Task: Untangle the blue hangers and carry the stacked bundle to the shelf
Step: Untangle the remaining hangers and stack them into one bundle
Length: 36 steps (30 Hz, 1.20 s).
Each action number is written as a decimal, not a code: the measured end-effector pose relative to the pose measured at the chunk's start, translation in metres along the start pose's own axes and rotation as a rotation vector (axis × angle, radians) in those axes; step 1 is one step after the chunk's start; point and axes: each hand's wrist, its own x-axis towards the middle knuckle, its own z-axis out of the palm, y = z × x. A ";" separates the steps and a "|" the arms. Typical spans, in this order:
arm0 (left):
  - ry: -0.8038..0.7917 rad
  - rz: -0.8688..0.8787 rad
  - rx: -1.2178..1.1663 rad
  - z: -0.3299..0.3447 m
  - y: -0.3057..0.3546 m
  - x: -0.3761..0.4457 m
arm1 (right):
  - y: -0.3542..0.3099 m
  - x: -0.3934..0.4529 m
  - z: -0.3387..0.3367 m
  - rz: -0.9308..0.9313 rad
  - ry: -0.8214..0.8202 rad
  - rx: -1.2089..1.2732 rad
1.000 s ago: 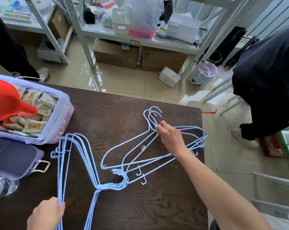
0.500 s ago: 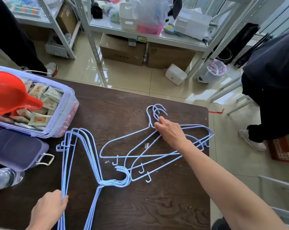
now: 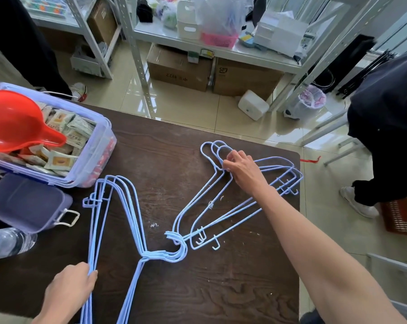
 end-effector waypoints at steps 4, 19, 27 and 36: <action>0.023 0.020 -0.004 0.000 0.000 -0.002 | -0.004 -0.002 0.001 -0.039 -0.029 0.031; -0.001 0.038 -0.029 -0.005 0.001 -0.002 | -0.002 0.017 -0.027 0.571 -0.169 0.236; 0.021 0.027 -0.029 0.001 -0.001 0.001 | -0.051 0.045 -0.015 0.387 -0.158 0.005; 0.021 0.067 -0.001 -0.005 0.000 -0.005 | -0.028 0.043 -0.051 0.365 0.001 -0.056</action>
